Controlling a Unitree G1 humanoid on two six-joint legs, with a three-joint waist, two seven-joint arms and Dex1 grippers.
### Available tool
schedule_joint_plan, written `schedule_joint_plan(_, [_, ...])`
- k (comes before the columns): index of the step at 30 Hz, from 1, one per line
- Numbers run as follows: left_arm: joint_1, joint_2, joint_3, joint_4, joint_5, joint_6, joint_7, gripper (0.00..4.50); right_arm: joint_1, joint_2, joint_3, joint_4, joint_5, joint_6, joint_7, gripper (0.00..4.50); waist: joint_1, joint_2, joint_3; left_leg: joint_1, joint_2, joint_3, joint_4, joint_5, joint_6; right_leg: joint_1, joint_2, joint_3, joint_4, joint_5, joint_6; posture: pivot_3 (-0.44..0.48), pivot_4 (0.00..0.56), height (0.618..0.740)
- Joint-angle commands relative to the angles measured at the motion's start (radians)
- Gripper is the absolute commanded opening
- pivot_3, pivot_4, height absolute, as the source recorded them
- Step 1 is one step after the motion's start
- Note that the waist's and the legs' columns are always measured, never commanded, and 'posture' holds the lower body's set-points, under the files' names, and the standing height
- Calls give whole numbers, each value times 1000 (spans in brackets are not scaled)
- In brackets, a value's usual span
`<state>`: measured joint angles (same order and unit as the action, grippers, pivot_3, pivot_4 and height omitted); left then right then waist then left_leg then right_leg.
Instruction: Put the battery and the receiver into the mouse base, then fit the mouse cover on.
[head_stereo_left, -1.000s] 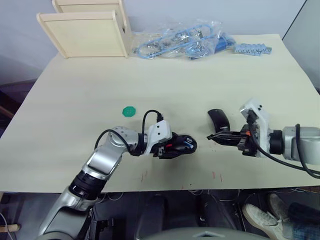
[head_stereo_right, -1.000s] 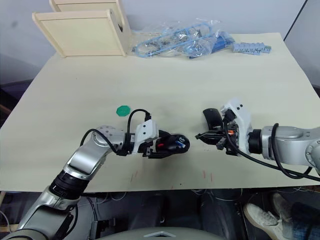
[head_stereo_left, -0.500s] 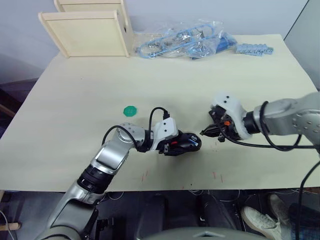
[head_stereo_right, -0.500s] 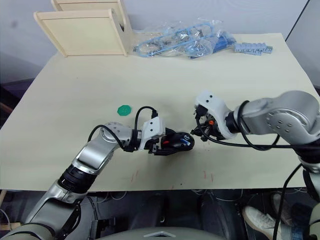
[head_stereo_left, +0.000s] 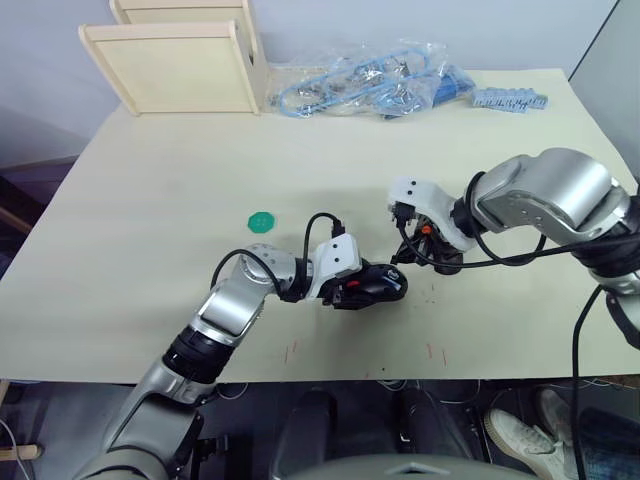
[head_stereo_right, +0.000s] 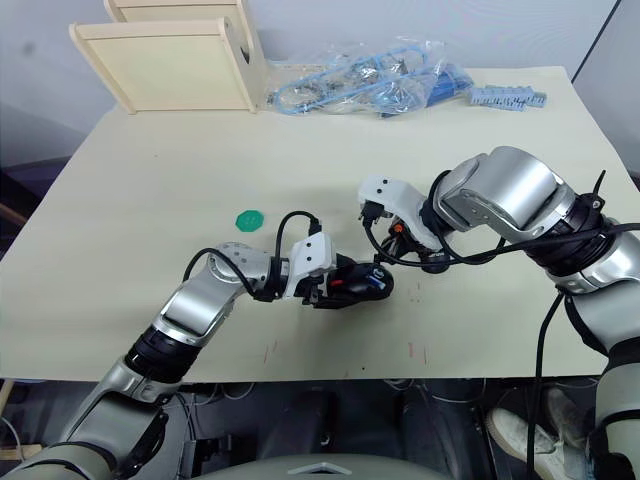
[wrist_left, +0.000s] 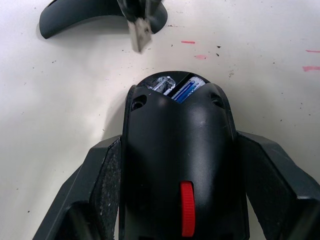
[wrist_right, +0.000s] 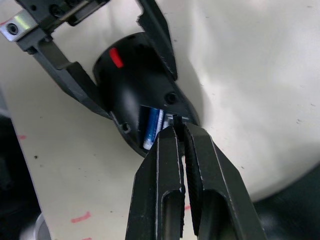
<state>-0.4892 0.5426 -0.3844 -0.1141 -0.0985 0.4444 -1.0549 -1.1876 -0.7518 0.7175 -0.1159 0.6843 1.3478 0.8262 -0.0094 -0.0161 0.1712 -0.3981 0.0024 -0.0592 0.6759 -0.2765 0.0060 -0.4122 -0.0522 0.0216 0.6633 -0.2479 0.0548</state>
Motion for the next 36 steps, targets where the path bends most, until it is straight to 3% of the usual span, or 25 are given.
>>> schedule_joint_plan(1, [0,-10,-22,13,24,-4,15,2875,-40,19,15,8,-53,12,47,0,0,0,0,0,0,0,0,0,0,0,0,0,0,0,0,0,150,740])
schedule_joint_plan(36, [2,-12,-23,38,31,-28,15,2875,83,124,-105,7,-145,146,-25,0,-1,1,0,0,0,-1,0,0,0,0,0,0,0,0,0,0,150,740])
